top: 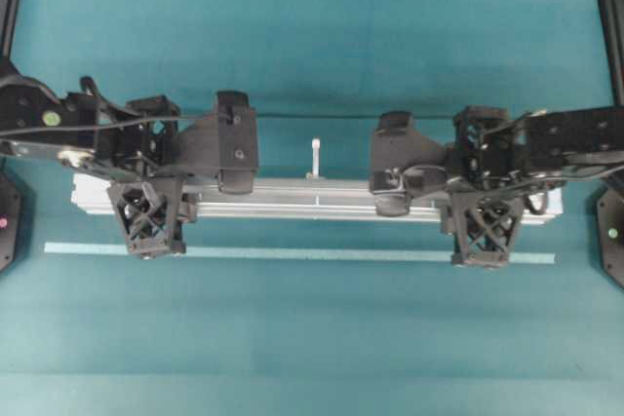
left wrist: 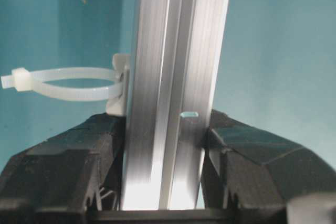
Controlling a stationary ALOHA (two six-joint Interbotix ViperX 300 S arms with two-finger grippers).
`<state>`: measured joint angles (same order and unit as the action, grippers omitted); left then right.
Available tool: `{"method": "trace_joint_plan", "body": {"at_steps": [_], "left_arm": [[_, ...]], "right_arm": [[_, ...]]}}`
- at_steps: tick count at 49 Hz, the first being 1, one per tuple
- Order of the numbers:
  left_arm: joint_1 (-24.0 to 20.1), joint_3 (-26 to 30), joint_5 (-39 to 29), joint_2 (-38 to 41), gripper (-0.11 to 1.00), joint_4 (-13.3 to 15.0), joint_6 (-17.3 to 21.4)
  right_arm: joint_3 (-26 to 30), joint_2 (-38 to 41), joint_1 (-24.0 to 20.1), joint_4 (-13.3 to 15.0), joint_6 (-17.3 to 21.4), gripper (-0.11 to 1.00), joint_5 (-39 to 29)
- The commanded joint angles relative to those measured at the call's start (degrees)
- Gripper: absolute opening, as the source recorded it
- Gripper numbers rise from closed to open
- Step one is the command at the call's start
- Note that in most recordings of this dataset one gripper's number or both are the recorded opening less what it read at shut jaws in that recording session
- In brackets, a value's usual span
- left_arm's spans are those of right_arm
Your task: Lift the large metal rail with both hands.
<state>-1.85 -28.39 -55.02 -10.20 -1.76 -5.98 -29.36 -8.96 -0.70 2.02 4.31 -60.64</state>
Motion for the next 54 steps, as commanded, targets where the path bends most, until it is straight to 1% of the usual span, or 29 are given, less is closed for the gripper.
{"method": "trace_joint_plan", "body": {"at_steps": [1,13,19,26,40,47,54], "left_arm": [[-0.70,-0.53,2.72,0.18,0.36,0.09,-1.14],[-0.62,-4.66,7.65,2.20,0.36,0.09,-1.32],[-0.62,-7.03,11.34,3.87,0.36,0.00,-1.58],[-0.62,-8.53,14.68,5.45,0.36,0.00,-1.58],[-0.26,-9.84,16.52,7.47,0.36,0.09,-1.85],[0.44,-11.25,17.49,8.09,0.36,0.09,-3.96],[0.79,-12.57,20.13,7.82,0.36,0.09,-5.54]], "right_arm": [[0.00,1.32,-0.35,0.18,-0.62,0.38,2.20],[-1.85,3.78,-0.35,0.18,-0.53,0.38,7.73],[-3.43,4.31,-0.35,0.18,-0.44,0.38,9.84],[-5.10,4.83,-0.62,0.18,-0.35,0.38,11.95],[-8.09,6.42,-1.58,-0.35,0.00,0.38,17.23],[-9.23,7.91,-2.99,-0.44,0.09,0.38,19.95],[-9.23,9.05,-3.25,-0.70,0.53,0.38,21.27]]}}
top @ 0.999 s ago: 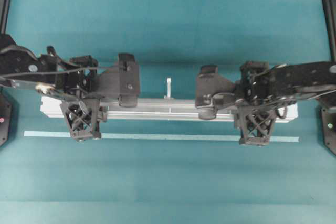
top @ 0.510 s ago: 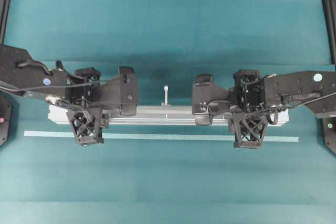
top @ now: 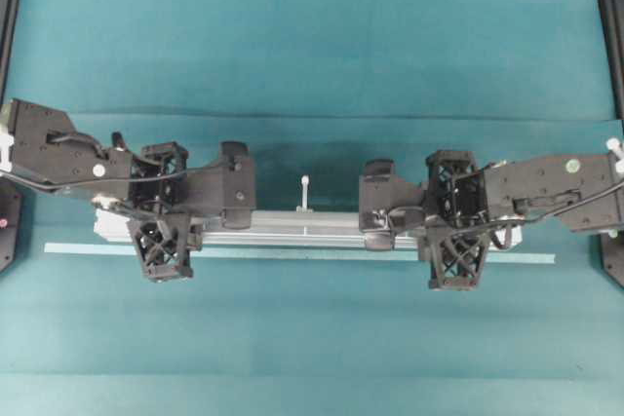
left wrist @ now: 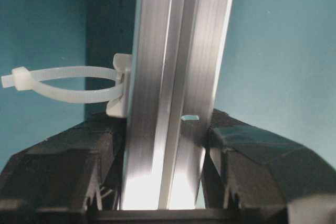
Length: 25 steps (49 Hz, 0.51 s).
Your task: Lift the large metal rail with both hands.
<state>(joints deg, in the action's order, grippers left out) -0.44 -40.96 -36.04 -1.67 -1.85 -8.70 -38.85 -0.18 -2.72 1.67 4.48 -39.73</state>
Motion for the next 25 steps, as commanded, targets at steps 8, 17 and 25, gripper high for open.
{"method": "trace_joint_plan", "body": {"at_steps": [8,17,25], "left_arm": [[-0.62,-0.35,3.08,-0.44,0.36,0.18,-2.90],[-0.62,-0.35,4.22,0.44,0.36,0.18,-2.90],[-0.53,-0.35,5.01,0.70,0.36,0.18,-2.99]], "right_arm": [[0.18,0.70,-1.23,-0.35,0.62,0.38,0.44],[-0.35,0.70,-1.23,-0.35,0.70,0.38,0.53],[-1.32,0.62,-1.32,-0.35,0.79,0.38,0.79]]}}
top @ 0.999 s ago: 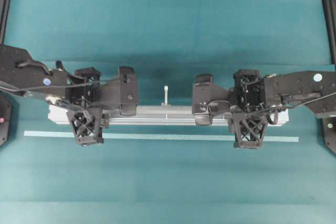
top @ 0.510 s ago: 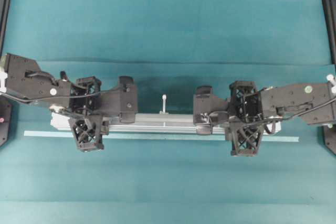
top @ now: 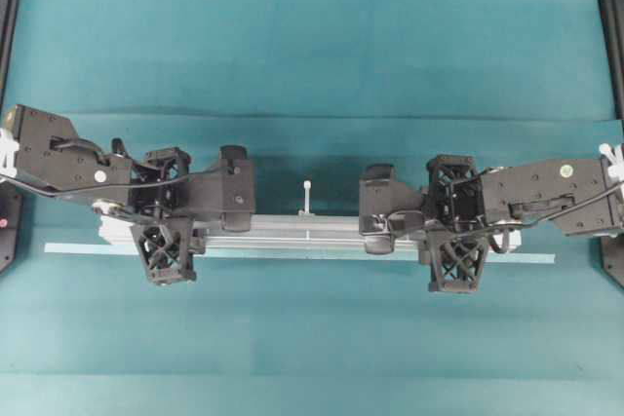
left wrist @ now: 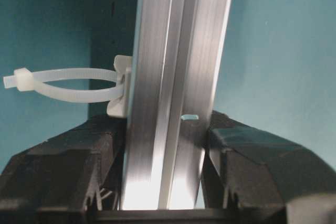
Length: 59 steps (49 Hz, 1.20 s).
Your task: Lift the large metal rail with both hands.
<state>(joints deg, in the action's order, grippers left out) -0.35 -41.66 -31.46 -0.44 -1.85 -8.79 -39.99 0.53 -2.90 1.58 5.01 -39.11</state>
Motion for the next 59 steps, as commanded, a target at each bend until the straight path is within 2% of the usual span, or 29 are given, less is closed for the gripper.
{"method": "trace_joint_plan", "body": {"at_steps": [1,34,48,59], "left_arm": [[-0.62,0.35,0.35,-0.53,0.36,0.18,-2.90],[-0.53,-1.14,0.44,-0.44,0.36,0.18,-2.11],[-0.44,-1.93,4.31,-0.53,0.36,0.18,-2.20],[-0.44,-1.93,4.75,-0.53,0.36,0.18,-2.29]], "right_arm": [[-0.26,0.00,-1.05,-0.26,0.26,0.38,0.26],[-0.79,0.88,-1.14,-0.26,0.26,0.38,2.72],[-2.02,0.88,-0.70,-0.26,0.26,0.38,3.08],[-2.20,0.88,-0.62,-0.26,0.00,0.38,6.68]]}}
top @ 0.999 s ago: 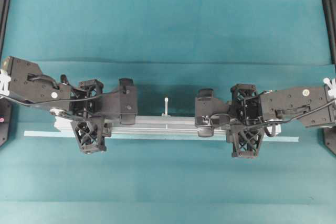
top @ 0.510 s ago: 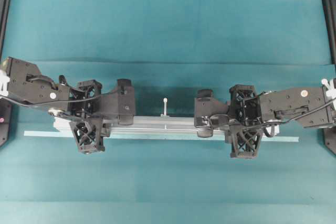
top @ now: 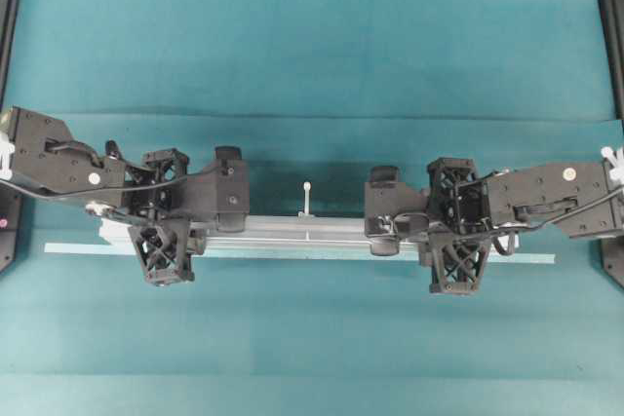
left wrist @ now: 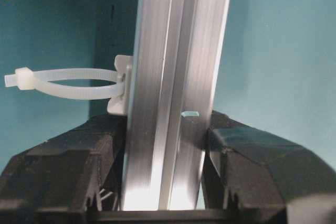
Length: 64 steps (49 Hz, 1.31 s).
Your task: Lift the large metal rail with both hands.
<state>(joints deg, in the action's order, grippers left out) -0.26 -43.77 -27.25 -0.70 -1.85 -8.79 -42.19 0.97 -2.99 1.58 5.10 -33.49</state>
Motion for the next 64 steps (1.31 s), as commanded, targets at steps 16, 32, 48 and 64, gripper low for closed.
{"method": "trace_joint_plan", "body": {"at_steps": [16,32,48,64], "left_arm": [[-0.53,0.00,0.53,-0.18,0.36,0.18,-2.81],[-0.53,-0.53,0.53,-0.18,0.42,0.18,-3.16],[-0.18,-0.53,2.02,-0.18,0.97,0.18,-2.90],[0.18,-0.62,1.67,-0.79,0.97,0.18,-1.93]], "right_arm": [[-1.32,0.09,0.00,-0.09,-0.09,0.38,0.97],[-1.32,0.09,0.44,0.00,-0.53,0.39,1.23],[-1.41,0.09,0.70,0.26,-0.88,0.96,1.67],[-1.14,-0.79,0.97,0.26,-0.53,0.97,1.23]]}}
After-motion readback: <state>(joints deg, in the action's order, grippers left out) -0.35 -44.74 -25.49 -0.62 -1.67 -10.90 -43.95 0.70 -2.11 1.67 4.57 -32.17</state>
